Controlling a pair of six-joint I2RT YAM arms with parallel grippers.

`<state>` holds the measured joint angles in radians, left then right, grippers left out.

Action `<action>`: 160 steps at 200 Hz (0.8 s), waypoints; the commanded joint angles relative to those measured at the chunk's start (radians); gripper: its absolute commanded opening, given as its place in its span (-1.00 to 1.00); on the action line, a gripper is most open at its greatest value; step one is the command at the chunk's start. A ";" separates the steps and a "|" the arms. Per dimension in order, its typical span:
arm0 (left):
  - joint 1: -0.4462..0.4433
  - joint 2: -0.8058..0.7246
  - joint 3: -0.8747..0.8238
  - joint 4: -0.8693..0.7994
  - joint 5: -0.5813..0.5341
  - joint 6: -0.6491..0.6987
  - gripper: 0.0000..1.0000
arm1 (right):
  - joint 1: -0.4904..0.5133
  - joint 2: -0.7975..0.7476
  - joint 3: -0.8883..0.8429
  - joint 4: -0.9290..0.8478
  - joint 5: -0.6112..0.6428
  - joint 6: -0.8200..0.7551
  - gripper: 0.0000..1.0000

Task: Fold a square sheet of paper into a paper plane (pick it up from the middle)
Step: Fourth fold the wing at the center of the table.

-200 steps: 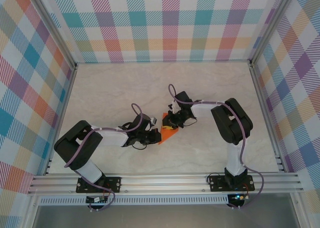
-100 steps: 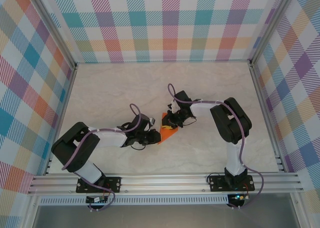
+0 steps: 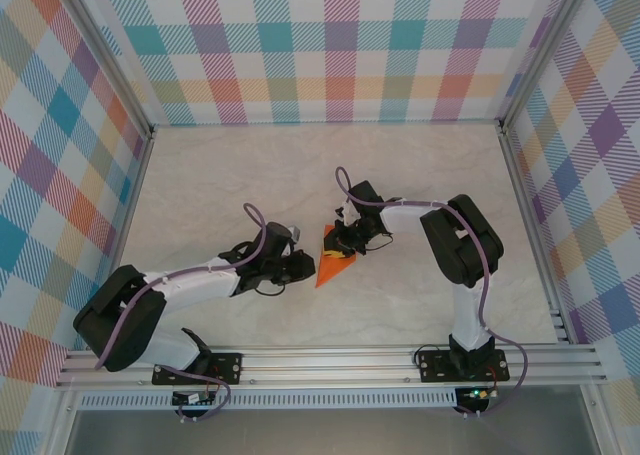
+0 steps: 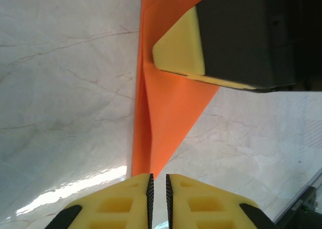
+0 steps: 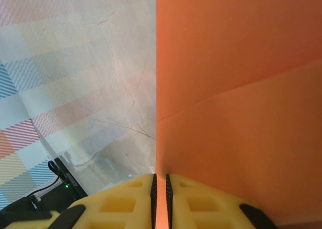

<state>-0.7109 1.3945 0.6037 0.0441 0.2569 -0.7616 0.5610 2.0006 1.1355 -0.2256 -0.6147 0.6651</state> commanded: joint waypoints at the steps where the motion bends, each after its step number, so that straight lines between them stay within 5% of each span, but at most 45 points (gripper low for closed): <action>1: 0.010 0.043 0.053 0.029 0.059 -0.013 -0.72 | 0.001 0.047 -0.002 -0.023 0.067 -0.031 -0.69; 60: 0.010 0.200 0.103 0.147 0.183 -0.028 -0.73 | 0.000 0.050 -0.004 -0.022 0.070 -0.027 -0.68; 160: 0.010 0.273 0.042 0.007 0.137 0.003 -0.78 | 0.001 0.055 -0.004 -0.033 0.080 -0.032 -0.68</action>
<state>-0.7109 1.6600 0.6765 0.1551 0.3992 -0.7811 0.5610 2.0006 1.1355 -0.2260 -0.6144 0.6643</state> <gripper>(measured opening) 0.114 0.157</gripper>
